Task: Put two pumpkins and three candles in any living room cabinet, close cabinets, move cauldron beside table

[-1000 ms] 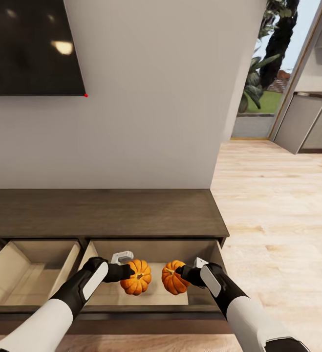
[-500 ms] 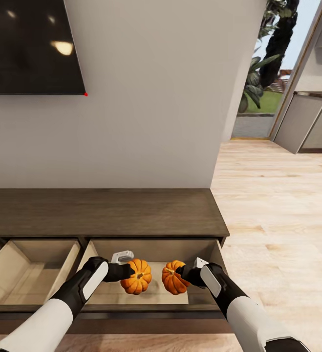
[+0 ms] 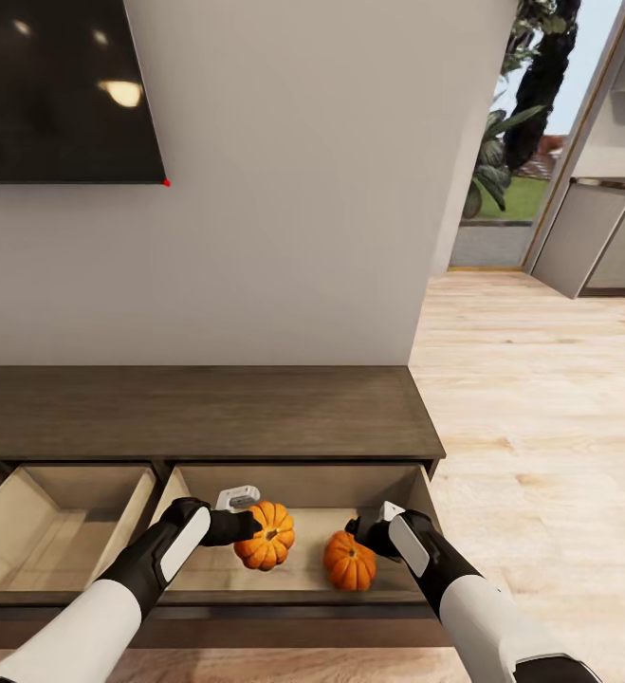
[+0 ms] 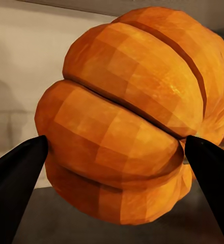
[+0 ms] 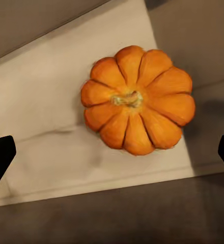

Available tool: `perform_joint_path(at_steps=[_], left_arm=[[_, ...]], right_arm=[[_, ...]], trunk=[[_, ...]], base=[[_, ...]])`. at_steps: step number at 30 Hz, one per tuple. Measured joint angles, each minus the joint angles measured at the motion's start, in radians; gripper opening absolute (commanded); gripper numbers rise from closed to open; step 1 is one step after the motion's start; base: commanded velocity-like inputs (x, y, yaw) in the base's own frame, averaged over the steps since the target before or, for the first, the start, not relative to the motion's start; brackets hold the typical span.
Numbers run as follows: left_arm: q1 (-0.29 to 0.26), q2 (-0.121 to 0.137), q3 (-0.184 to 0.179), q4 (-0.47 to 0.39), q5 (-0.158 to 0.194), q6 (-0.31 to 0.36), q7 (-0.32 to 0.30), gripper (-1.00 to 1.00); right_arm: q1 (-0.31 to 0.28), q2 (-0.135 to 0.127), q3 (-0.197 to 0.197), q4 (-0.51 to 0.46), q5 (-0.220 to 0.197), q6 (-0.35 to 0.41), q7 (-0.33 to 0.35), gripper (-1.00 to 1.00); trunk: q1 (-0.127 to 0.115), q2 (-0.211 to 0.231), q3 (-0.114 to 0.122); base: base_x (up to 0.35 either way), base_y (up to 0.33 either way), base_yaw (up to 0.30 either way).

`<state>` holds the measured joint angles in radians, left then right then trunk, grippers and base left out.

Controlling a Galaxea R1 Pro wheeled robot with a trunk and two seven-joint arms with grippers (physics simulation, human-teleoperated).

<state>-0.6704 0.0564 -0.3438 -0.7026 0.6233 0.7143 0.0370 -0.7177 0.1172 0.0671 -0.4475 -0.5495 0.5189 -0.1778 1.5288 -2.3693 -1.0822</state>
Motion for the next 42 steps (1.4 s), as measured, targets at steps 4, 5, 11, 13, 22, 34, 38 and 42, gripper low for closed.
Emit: perform_joint_path(at_steps=[4, 5, 11, 13, 22, 34, 38, 42], left_arm=[[0.000, 0.000, 0.000, 0.000, 0.000, 0.000, 0.000, 1.00], [0.000, 0.000, 0.000, 0.000, 0.000, 0.001, 0.000, 1.00], [-0.001, -0.001, 0.000, 0.000, 0.000, 0.001, 0.000, 1.00], [0.000, 0.000, 0.000, 0.000, 0.000, 0.001, 0.000, 1.00], [0.000, -0.001, 0.000, -0.002, 0.000, 0.001, -0.001, 1.00], [-0.001, -0.001, 0.000, 0.006, -0.001, 0.011, -0.002, 1.00], [-0.002, -0.001, 0.000, 0.010, -0.001, 0.018, -0.002, 1.00], [-0.010, -0.001, 0.001, 0.011, -0.001, 0.048, 0.000, 1.00]], right_arm=[[0.000, 0.000, 0.000, 0.000, 0.000, 0.000, -0.001, 1.00], [0.000, 0.000, 0.000, 0.000, 0.000, 0.000, -0.001, 1.00], [0.000, 0.000, 0.000, 0.000, 0.000, 0.000, -0.002, 1.00], [0.000, 0.000, 0.000, 0.000, 0.000, 0.000, -0.002, 1.00], [0.000, 0.000, 0.000, 0.000, -0.001, 0.000, -0.002, 1.00], [0.000, 0.000, 0.000, 0.000, -0.002, 0.000, -0.002, 1.00], [0.000, 0.000, 0.000, 0.000, -0.003, 0.007, -0.003, 1.00], [0.000, 0.000, 0.000, 0.000, -0.004, 0.013, -0.005, 1.00]], trunk=[[0.000, 0.000, 0.000], [0.000, 0.000, 0.000], [0.000, 0.000, 0.000], [0.000, 0.000, 0.000], [-0.015, 0.028, 0.012], [-0.061, 0.112, 0.050], [-0.077, 0.140, 0.063], [-0.092, 0.168, 0.075]], base=[[0.000, 0.000, 0.000], [0.000, 0.000, 0.000], [0.000, 0.000, 0.000], [0.000, 0.000, 0.000], [0.000, 0.000, 0.000], [0.000, 0.000, 0.000], [0.000, 0.000, 0.000], [0.000, 0.000, 0.000]])
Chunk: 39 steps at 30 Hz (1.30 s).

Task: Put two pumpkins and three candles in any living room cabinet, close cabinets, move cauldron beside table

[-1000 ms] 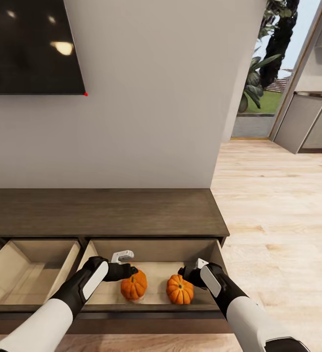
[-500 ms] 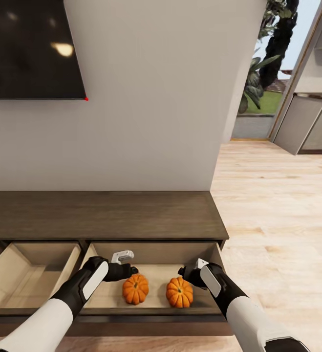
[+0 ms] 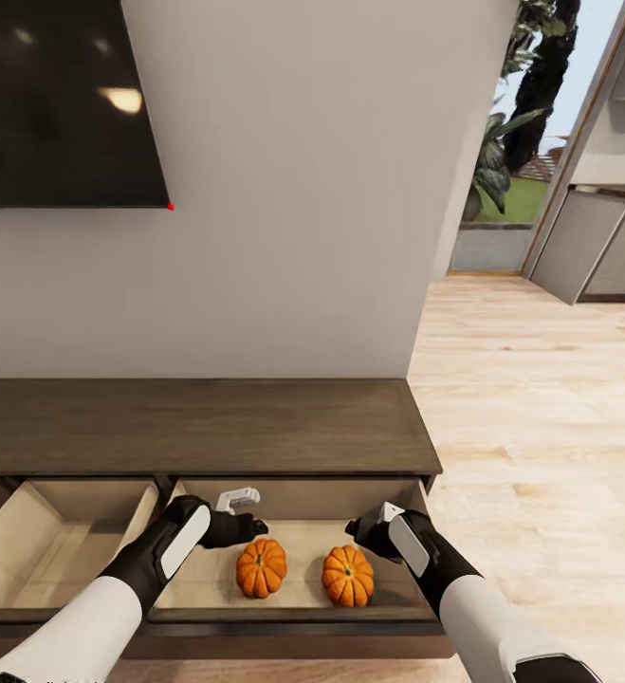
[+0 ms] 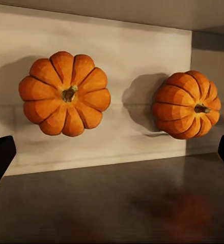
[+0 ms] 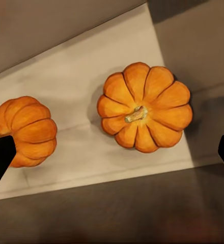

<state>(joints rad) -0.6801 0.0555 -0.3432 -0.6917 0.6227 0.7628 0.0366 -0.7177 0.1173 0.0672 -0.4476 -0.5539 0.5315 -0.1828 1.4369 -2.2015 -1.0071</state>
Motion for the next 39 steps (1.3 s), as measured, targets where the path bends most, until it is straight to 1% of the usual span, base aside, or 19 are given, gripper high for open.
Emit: perform_joint_path(at_steps=[4, 8, 12, 17, 18, 20, 23, 32, 36, 39], left_arm=[[-0.007, 0.000, 0.000, 0.001, 0.003, 0.030, 0.001, 1.00], [-0.011, 0.000, 0.001, -0.002, 0.002, 0.057, 0.022, 1.00], [-0.013, 0.000, 0.005, -0.008, 0.003, 0.096, 0.042, 1.00], [-0.015, 0.000, 0.008, -0.009, 0.004, 0.122, 0.053, 1.00], [-0.018, -0.001, 0.009, -0.009, 0.005, 0.136, 0.055, 1.00], [-0.028, 0.000, 0.011, -0.008, 0.005, 0.169, 0.058, 1.00], [-0.033, 0.000, 0.012, -0.009, 0.006, 0.191, 0.062, 1.00], [-0.035, -0.001, 0.012, -0.013, 0.006, 0.212, 0.063, 1.00], [-0.037, -0.005, 0.012, -0.027, 0.007, 0.261, 0.063, 1.00], [-0.037, -0.005, 0.011, -0.036, 0.006, 0.273, 0.063, 1.00]], right_arm=[[-0.003, 0.000, -0.001, 0.000, -0.001, 0.009, -0.002, 1.00], [-0.004, 0.000, -0.001, 0.000, -0.001, 0.033, -0.004, 1.00], [-0.005, 0.001, -0.001, 0.000, -0.002, 0.041, -0.005, 1.00], [-0.007, 0.001, 0.000, 0.000, -0.003, 0.044, -0.006, 1.00], [-0.007, 0.001, -0.001, 0.000, -0.004, 0.045, -0.006, 1.00], [-0.007, 0.001, -0.001, 0.000, -0.004, 0.045, -0.006, 1.00], [-0.008, 0.001, -0.001, 0.000, -0.006, 0.046, -0.017, 1.00], [-0.011, 0.002, -0.001, 0.000, -0.010, 0.046, -0.041, 1.00], [-0.012, 0.002, -0.001, 0.000, -0.011, 0.046, -0.042, 1.00], [-0.012, 0.002, -0.001, 0.000, -0.011, 0.046, -0.043, 1.00]], trunk=[[-0.015, 0.028, 0.013], [-0.031, 0.056, 0.025], [-0.046, 0.084, 0.038], [-0.065, 0.119, 0.053], [-0.069, 0.126, 0.056], [-0.069, 0.126, 0.056], [-0.069, 0.126, 0.056], [-0.069, 0.126, 0.056], [-0.084, 0.154, 0.069], [-0.096, 0.175, 0.078]], base=[[0.000, 0.000, 0.000], [0.000, 0.000, 0.000], [0.000, 0.000, 0.000], [0.000, 0.000, 0.000], [0.000, 0.000, 0.000], [0.000, 0.000, 0.000], [0.000, 0.000, 0.000], [0.000, 0.000, 0.000], [0.000, 0.000, 0.000], [0.000, 0.000, 0.000]])
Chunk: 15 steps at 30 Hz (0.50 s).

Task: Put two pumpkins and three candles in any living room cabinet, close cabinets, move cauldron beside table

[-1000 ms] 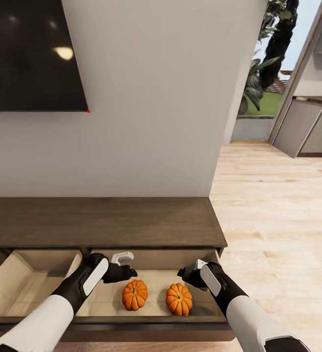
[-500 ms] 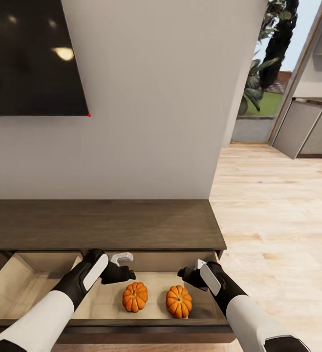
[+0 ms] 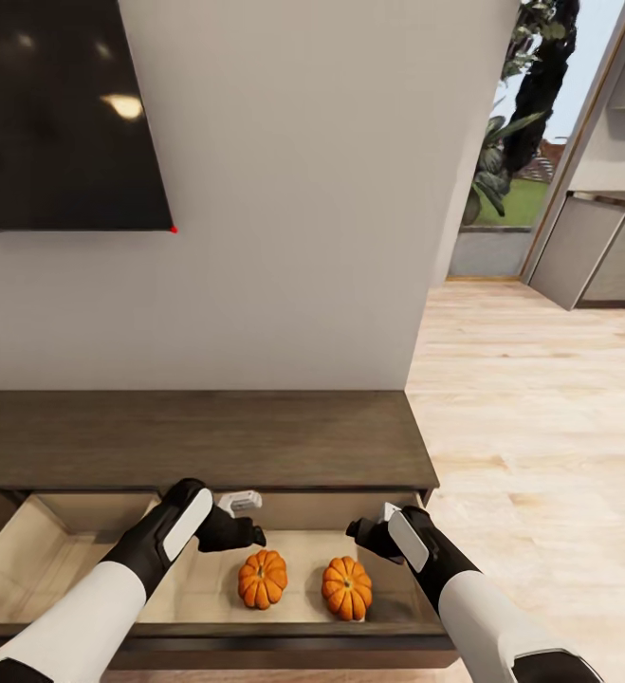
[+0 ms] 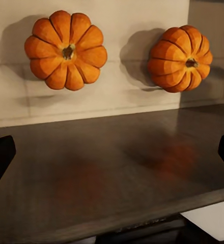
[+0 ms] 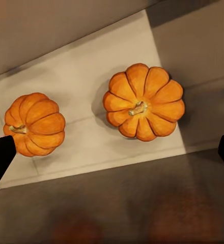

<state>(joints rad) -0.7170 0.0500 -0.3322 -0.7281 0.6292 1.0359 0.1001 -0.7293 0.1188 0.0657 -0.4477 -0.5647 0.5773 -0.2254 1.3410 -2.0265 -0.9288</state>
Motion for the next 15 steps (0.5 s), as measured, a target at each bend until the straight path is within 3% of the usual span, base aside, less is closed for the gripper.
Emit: perform_joint_path(at_steps=[15], left_arm=[[-0.018, -0.001, 0.001, -0.006, 0.000, 0.009, 0.000, 1.00]], right_arm=[[0.001, 0.000, 0.000, -0.003, -0.002, 0.000, 0.002, 1.00]], trunk=[[-0.057, 0.105, 0.047]], base=[[-0.027, 0.000, 0.000]])
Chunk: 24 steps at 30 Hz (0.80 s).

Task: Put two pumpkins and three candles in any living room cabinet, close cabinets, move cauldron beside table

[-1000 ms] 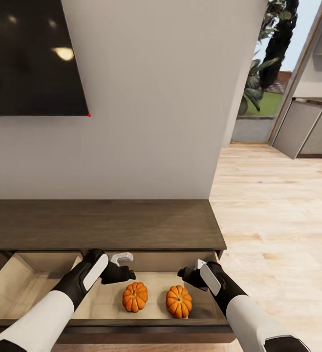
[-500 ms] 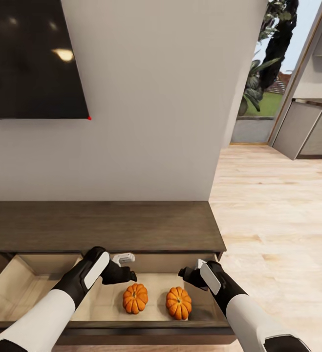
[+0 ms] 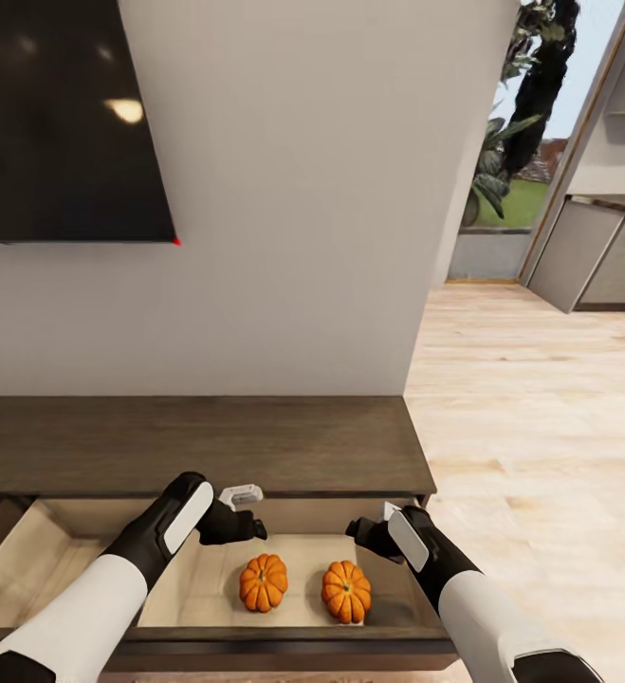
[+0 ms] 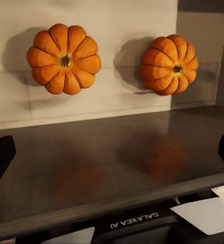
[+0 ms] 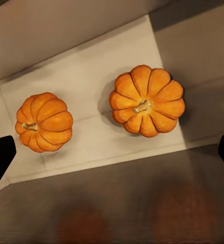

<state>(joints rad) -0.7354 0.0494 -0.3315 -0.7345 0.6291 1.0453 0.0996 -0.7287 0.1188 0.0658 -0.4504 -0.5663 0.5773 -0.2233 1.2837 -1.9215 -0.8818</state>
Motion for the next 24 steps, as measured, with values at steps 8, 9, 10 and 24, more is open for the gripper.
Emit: perform_joint_path(at_steps=[8, 9, 10, 24], left_arm=[[0.000, 0.000, -0.003, -0.001, -0.002, 0.000, 0.000, 1.00], [0.000, 0.000, -0.003, -0.002, -0.002, 0.000, 0.000, 1.00], [0.000, 0.000, -0.004, -0.002, -0.003, 0.000, 0.000, 1.00], [0.001, 0.001, -0.008, -0.016, -0.006, 0.000, 0.001, 1.00]], right_arm=[[0.000, 0.001, 0.003, -0.007, 0.000, 0.001, 0.006, 1.00], [0.000, 0.001, 0.003, -0.007, 0.000, 0.001, 0.006, 1.00], [0.000, 0.001, 0.003, -0.007, 0.000, 0.001, 0.006, 1.00], [0.000, 0.003, 0.005, -0.009, 0.000, 0.001, 0.008, 1.00]], trunk=[[-0.031, 0.056, 0.025], [-0.034, 0.063, 0.028], [-0.038, 0.070, 0.031], [-0.092, 0.168, 0.082]], base=[[-0.148, -0.027, 0.000], [-0.251, -0.005, 0.000], [-0.259, -0.003, 0.000], [-0.057, -0.001, 0.124]])
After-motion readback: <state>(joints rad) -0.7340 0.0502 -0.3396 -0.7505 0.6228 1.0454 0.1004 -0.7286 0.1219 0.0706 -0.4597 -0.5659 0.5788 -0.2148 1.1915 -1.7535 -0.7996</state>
